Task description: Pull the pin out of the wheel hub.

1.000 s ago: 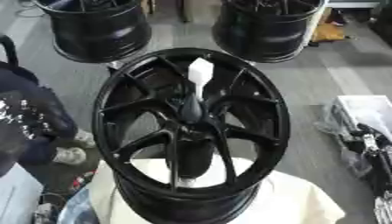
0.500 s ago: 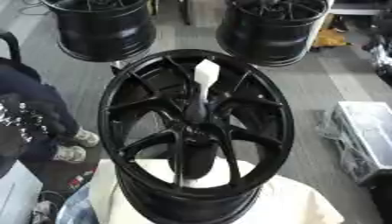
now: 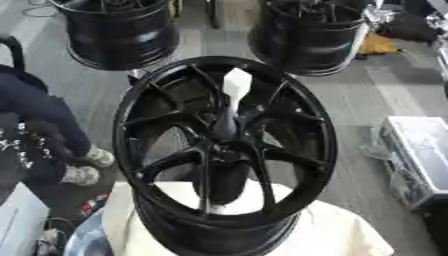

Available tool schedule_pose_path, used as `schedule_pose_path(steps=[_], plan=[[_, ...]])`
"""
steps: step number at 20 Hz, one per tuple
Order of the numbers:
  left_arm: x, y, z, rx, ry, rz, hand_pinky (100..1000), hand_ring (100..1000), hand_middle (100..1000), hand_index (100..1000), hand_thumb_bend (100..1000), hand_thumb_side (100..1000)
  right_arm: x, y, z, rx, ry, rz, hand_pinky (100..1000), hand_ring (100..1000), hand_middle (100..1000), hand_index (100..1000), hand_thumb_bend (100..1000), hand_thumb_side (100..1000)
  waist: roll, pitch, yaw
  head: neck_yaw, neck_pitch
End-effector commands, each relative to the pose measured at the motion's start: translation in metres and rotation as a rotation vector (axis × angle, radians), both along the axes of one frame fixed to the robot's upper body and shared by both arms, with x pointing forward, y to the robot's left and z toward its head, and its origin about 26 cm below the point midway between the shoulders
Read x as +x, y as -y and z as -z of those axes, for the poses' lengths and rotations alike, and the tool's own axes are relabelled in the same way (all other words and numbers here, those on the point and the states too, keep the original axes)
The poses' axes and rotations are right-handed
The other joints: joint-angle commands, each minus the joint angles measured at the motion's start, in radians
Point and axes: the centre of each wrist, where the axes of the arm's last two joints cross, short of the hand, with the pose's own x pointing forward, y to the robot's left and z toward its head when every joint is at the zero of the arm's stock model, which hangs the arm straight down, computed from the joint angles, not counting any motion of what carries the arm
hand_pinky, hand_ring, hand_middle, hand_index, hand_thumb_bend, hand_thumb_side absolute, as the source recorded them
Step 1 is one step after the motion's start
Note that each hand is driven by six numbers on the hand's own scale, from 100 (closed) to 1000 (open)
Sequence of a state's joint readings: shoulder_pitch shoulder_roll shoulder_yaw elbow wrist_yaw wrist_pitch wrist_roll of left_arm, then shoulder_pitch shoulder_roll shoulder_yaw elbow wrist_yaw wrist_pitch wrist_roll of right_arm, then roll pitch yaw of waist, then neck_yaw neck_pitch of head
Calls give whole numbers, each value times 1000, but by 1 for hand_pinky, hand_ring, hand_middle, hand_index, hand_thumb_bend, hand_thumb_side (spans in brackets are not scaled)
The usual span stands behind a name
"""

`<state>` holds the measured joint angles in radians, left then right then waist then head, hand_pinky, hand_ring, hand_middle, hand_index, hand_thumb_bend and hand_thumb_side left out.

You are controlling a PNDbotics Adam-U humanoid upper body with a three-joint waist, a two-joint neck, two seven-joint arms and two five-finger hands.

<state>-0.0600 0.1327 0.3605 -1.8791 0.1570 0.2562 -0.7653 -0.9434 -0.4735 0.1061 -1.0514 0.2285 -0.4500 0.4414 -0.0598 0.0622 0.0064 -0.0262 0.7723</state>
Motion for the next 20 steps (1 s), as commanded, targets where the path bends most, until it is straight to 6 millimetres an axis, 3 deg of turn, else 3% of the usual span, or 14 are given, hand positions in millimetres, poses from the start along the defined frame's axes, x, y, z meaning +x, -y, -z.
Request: schedule_pose_path(steps=[1, 6, 7, 10, 17, 20], plan=[[0, -3, -6, 29, 12, 6, 729, 584, 577, 703, 100, 927, 11, -21, -7, -133, -28, -87, 811, 809, 848, 916, 100, 459, 1, -12, 6, -11, -2], [0, -3, -7, 34, 15, 7, 729, 584, 577, 702, 100, 929, 23, -59, 2, -266, -85, -207, 825, 838, 875, 926, 100, 443, -1, -7, 21, -27, -2], [1, -3, -7, 35, 17, 8, 729, 584, 577, 702, 100, 929, 24, -65, 3, -298, -92, -229, 832, 851, 886, 931, 100, 386, -1, -6, 24, -31, -2], [1, -2, -8, 37, 20, 9, 729, 584, 577, 702, 100, 930, 26, -81, 6, -385, -101, -288, 835, 858, 892, 931, 100, 337, -2, -1, 32, -39, -2], [2, -2, -9, 43, 22, 13, 730, 585, 577, 702, 100, 934, 26, -97, 7, -535, -107, -395, 844, 869, 893, 929, 100, 196, -5, 6, 42, -49, -2], [2, -1, -8, 45, 19, 16, 730, 585, 578, 702, 100, 936, 26, -99, 11, -575, -107, -412, 844, 867, 889, 928, 100, 184, -7, 7, 43, -54, -2]])
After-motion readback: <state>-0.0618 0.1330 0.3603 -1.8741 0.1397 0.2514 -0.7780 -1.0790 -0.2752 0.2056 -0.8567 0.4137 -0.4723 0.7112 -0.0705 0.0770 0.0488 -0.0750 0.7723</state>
